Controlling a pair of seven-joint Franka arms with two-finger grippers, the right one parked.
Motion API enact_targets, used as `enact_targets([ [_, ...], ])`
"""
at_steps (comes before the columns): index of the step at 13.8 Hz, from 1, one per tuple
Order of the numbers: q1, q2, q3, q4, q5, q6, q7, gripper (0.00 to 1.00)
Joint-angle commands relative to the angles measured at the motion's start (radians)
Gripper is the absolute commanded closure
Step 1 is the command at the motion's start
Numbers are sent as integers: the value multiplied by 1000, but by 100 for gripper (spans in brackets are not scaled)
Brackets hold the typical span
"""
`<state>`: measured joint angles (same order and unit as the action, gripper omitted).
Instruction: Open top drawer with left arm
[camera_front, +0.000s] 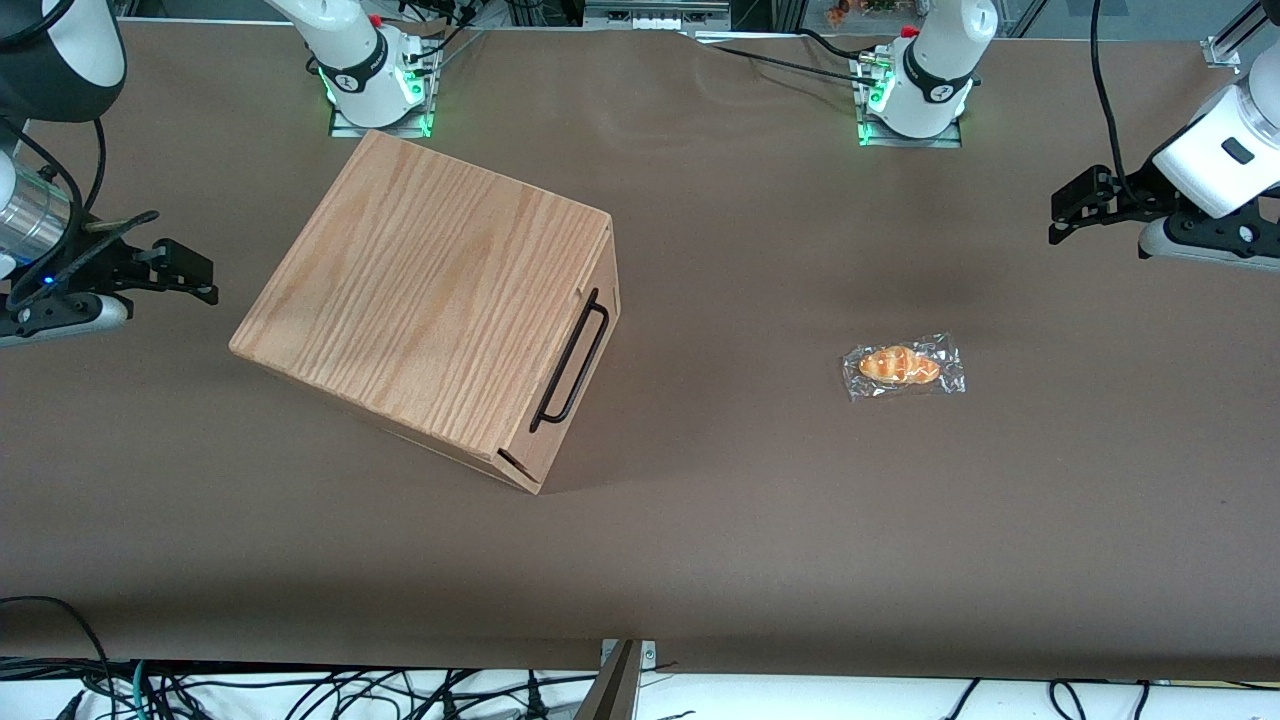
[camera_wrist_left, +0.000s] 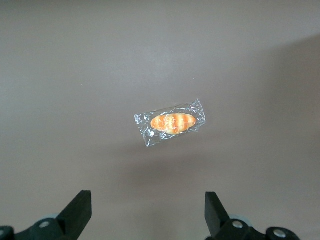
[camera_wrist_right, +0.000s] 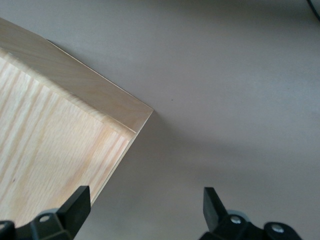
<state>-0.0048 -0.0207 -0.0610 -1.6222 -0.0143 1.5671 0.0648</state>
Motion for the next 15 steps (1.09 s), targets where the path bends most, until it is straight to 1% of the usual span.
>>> enact_targets([
  [1,9,8,-2,25,-6,-21,0,0],
  [9,12,16,0,24,-6,-25,0,0],
  [11,11,16,0,24,-6,-59,-3,0],
  [15,13,21,0,25,-6,-61,1,0],
])
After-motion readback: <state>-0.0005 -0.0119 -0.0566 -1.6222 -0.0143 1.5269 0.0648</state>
